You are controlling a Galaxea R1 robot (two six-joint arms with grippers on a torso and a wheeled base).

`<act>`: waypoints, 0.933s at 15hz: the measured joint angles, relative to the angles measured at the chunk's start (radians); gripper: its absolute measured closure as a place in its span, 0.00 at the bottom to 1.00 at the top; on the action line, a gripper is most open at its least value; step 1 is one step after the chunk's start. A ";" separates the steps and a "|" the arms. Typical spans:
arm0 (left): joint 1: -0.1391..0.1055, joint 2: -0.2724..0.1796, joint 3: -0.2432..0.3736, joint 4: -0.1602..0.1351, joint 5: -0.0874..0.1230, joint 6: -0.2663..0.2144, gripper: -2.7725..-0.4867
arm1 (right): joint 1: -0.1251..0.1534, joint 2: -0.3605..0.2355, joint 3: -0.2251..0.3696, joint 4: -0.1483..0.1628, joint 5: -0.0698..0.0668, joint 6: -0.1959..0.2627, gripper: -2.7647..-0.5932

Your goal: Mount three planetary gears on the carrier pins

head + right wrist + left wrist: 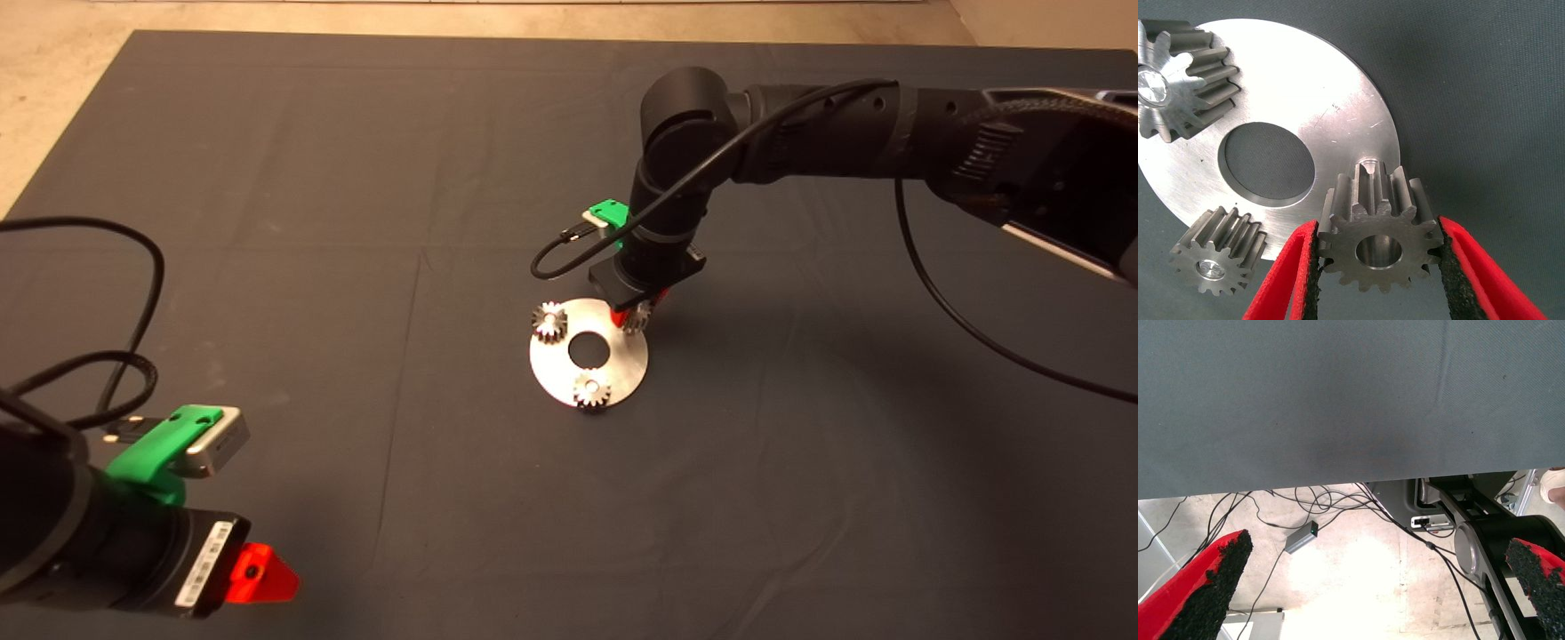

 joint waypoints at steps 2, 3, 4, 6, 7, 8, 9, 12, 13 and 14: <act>0.000 0.000 0.000 0.000 0.000 0.000 0.00 | 0.000 0.000 0.000 0.000 0.000 0.000 0.79; 0.000 0.000 0.000 0.000 0.000 0.000 0.00 | 0.000 0.000 0.000 0.000 0.000 0.000 0.79; 0.000 0.000 0.000 0.000 0.000 0.000 0.00 | 0.000 0.001 0.000 0.000 0.000 0.000 0.79; 0.000 0.000 0.000 0.000 0.000 0.000 0.00 | -0.001 0.000 0.000 0.000 0.000 0.000 0.79; 0.000 0.000 0.000 0.000 0.000 0.000 0.00 | -0.003 0.001 0.000 0.000 0.000 0.000 0.79; 0.000 0.000 0.000 0.000 0.000 0.000 0.00 | -0.009 0.001 0.000 0.000 0.000 0.000 0.79; 0.000 0.000 0.000 0.000 0.000 0.000 0.00 | -0.011 0.001 0.000 -0.003 0.000 0.000 0.79; 0.000 0.000 0.000 0.000 0.000 0.000 0.00 | -0.011 0.001 0.000 -0.003 0.000 0.000 0.79; 0.000 0.000 0.000 0.000 0.000 0.000 0.00 | -0.011 0.001 0.000 -0.003 0.000 0.000 0.79; 0.000 0.000 0.000 0.000 0.000 0.000 0.00 | -0.011 0.001 0.000 -0.003 0.000 0.000 0.79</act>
